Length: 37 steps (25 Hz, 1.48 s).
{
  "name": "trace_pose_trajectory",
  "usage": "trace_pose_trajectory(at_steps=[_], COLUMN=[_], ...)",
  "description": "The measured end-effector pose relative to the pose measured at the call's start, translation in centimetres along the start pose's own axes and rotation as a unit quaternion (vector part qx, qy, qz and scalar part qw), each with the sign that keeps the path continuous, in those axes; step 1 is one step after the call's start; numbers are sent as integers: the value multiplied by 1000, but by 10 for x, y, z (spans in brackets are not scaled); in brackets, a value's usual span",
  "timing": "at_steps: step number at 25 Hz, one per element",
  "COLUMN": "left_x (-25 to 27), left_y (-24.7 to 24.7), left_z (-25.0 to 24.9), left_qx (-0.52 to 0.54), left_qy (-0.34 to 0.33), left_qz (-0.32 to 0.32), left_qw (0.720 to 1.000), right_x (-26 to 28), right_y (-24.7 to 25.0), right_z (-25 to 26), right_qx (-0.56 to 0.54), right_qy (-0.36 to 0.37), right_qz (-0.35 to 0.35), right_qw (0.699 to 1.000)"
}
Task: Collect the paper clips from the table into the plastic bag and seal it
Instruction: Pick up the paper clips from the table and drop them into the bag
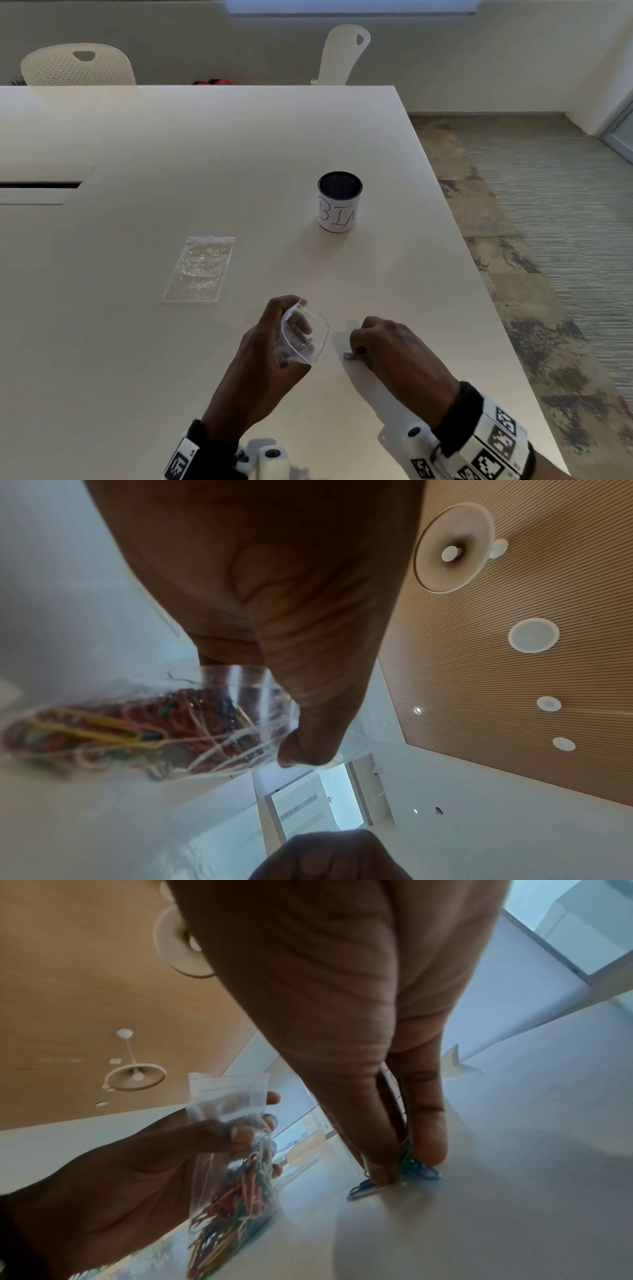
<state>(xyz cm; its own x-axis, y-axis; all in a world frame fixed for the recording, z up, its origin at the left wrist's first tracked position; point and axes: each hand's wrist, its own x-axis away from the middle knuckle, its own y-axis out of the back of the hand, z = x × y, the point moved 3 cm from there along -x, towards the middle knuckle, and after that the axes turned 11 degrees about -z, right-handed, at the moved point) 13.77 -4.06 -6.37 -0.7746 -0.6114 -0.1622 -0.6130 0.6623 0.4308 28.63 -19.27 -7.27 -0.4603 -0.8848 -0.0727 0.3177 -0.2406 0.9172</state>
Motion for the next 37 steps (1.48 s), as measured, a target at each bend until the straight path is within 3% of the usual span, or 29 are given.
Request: trace_pose_trajectory(at_steps=[6,10,12,15,17,20,22,27,32,34,37], left_x=[2,2,2,2,2,1,1,1,1,1,1], left_y=[0,-1,-1,-3,-4,-4,-3,-1,-2,-2,-3], left_z=[1,-1,-3,-4,-4,-5,-6,-6,-2,-1,0], left_qx=[1,2,1,1,5,9,9,-2,-10,-12,-12], left_qy=[2,0,-2,-6,-4,4,8,-6,-6,-8,-12], left_qz=[-4,0,1,4,2,-2,-2,-11,-10,-5,-3], left_qw=[1000,1000,1000,1000,1000,1000,1000,1000,1000,1000,1000], right_x=[1,6,6,3,-3,-15,-21,-19,-18,-16,-7], right_y=[12,25,37,56,63,61,58,68,73,61,33], right_z=[-28,-32,-20,6,25,46,57,60,24,6,-3], right_qx=[-154,-345,-426,-481,-472,-356,-299,-279,-257,-180,-43], right_qy=[-96,-211,-216,-193,-163,-83,-30,-7,-62,-73,-67], right_qz=[-60,-78,-82,-85,-84,-112,-119,-115,-155,-121,-4], right_qw=[982,911,875,851,862,924,946,953,952,974,997])
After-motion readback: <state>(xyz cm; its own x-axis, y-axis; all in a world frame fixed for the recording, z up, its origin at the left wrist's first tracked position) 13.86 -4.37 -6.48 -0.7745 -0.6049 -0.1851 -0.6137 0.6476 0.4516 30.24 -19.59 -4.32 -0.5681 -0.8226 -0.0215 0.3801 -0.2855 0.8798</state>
